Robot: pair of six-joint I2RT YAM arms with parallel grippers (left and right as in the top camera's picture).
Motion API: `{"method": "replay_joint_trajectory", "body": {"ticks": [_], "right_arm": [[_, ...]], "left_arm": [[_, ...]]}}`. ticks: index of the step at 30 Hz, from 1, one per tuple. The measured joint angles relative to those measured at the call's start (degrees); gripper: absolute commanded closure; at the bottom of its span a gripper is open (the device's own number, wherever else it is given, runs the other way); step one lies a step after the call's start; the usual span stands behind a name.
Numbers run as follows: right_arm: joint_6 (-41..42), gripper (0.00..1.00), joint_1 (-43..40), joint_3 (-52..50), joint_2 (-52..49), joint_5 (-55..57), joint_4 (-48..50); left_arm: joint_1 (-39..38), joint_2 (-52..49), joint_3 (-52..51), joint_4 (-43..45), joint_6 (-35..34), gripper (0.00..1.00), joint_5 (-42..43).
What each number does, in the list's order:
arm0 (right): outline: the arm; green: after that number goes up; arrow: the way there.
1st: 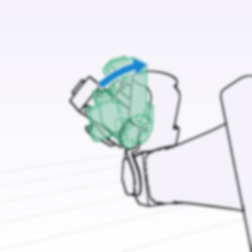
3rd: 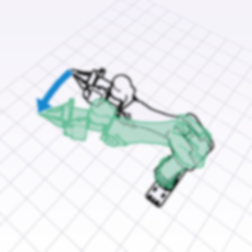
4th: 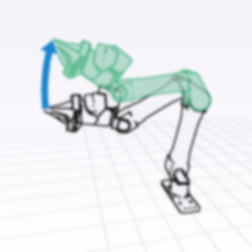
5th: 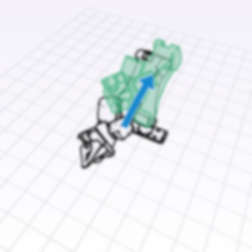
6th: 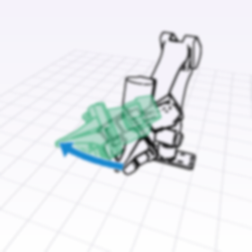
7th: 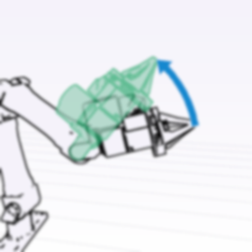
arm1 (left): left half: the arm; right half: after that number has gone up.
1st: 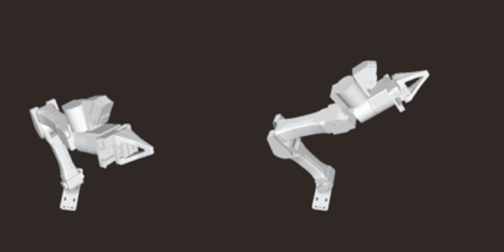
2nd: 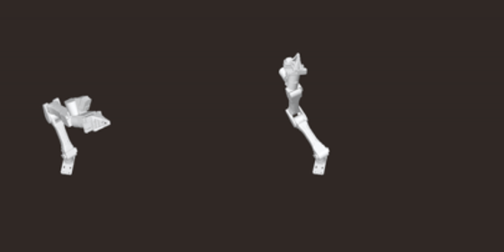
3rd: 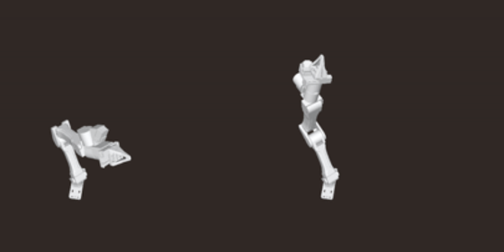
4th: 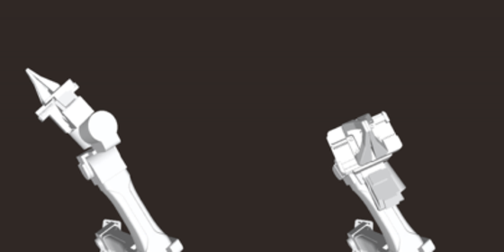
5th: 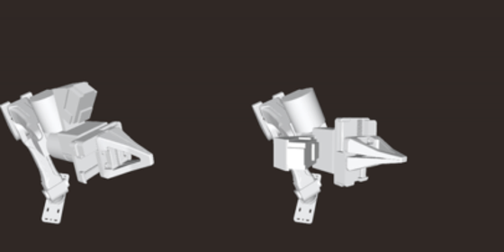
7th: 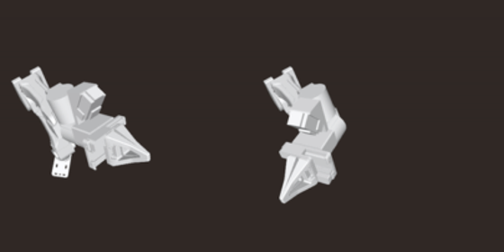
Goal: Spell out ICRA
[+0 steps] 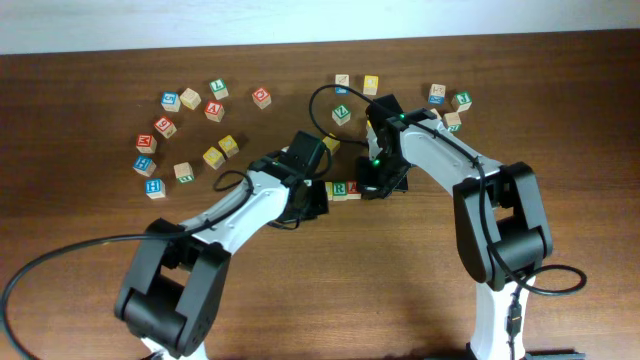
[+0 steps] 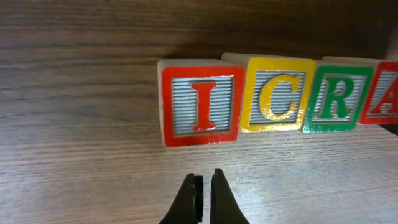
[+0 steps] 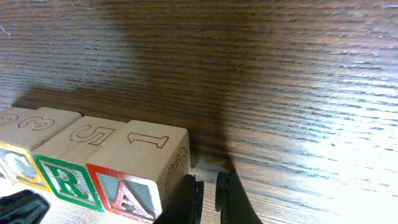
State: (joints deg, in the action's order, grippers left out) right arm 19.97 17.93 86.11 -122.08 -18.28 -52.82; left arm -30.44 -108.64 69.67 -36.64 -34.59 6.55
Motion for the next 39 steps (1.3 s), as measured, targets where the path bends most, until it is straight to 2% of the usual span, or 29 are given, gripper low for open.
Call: {"method": "replay_joint_trajectory", "body": {"ticks": [10,20,39], "right_arm": [[0.0,0.96,0.0,0.0,0.0,0.0,0.0],[0.0,0.96,0.0,0.0,0.0,0.0,0.0],[0.0,0.96,0.0,0.0,0.0,0.0,0.0]], "left_arm": [[0.0,-3.0,0.0,0.6,0.0,1.0,-1.9],[0.0,-3.3,0.1,3.5,0.0,1.0,-1.9],[0.0,-3.3,0.1,3.7,0.0,1.0,-3.1]]}}
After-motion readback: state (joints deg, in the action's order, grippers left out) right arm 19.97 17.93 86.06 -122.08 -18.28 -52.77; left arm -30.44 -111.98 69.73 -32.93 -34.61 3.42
